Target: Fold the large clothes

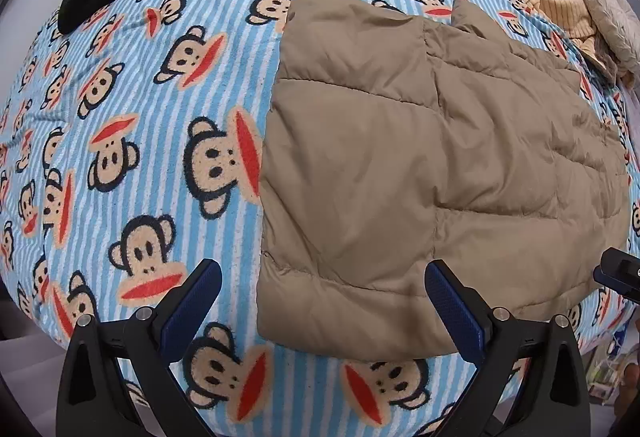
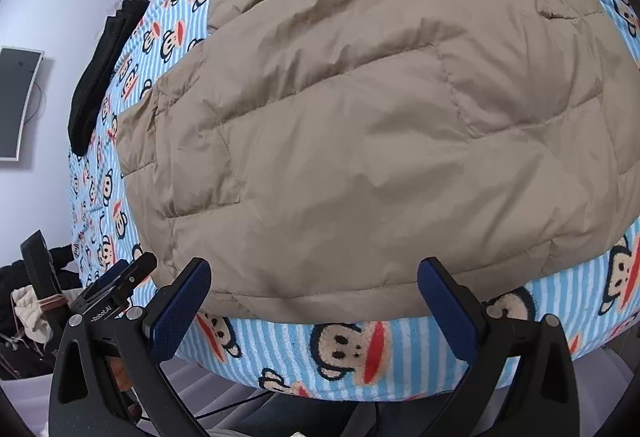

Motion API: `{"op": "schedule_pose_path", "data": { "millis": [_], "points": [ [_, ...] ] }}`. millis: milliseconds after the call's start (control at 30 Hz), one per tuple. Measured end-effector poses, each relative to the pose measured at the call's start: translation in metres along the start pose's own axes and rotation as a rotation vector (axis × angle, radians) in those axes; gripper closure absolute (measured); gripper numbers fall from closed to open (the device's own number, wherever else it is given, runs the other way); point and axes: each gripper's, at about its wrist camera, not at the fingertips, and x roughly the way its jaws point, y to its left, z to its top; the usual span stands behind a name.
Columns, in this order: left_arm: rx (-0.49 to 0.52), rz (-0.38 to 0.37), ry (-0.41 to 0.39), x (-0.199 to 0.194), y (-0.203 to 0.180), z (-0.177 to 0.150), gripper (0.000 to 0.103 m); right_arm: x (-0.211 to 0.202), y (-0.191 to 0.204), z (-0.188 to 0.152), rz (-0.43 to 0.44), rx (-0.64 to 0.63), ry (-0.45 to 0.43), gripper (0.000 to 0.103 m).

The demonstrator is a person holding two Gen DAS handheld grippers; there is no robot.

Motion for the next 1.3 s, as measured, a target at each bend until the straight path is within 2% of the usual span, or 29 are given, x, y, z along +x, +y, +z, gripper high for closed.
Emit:
{"op": "schedule_pose_path", "data": {
  "millis": [267,333,400,500,700,833,933,1100,1300],
  "points": [
    [-0.006,-0.033,0.003,0.005,0.010,0.005,0.001,0.000,0.010,0.011,0.002,0.008,-0.047,0.003],
    [-0.002,-0.038,0.003,0.005,0.012,0.007,0.001,0.002,0.014,0.012,-0.006,0.008,-0.052,0.018],
    [0.000,-0.041,0.003,0.006,0.015,0.007,0.001,0.005,0.017,0.013,-0.019,0.007,-0.049,0.044],
    [0.003,-0.051,0.002,0.007,0.019,0.008,0.001,0.012,0.021,0.014,-0.015,-0.003,-0.046,0.059],
    [0.020,-0.089,0.010,0.015,0.029,0.009,0.001,0.026,0.021,0.013,-0.035,-0.010,-0.046,0.061],
    [0.063,-0.199,-0.033,0.008,0.043,0.016,0.001,0.031,0.018,0.013,-0.036,0.003,-0.041,0.061],
    [0.067,-0.253,-0.057,0.006,0.063,0.028,0.001,0.032,0.017,0.013,-0.037,-0.005,-0.036,0.061],
    [0.015,-0.392,0.033,0.034,0.080,0.041,0.001,0.038,0.017,0.015,-0.043,-0.004,-0.025,0.061],
    [0.086,-0.570,0.115,0.065,0.050,0.046,0.001,0.045,0.017,0.017,-0.055,-0.024,-0.013,0.061]
  ]
}}
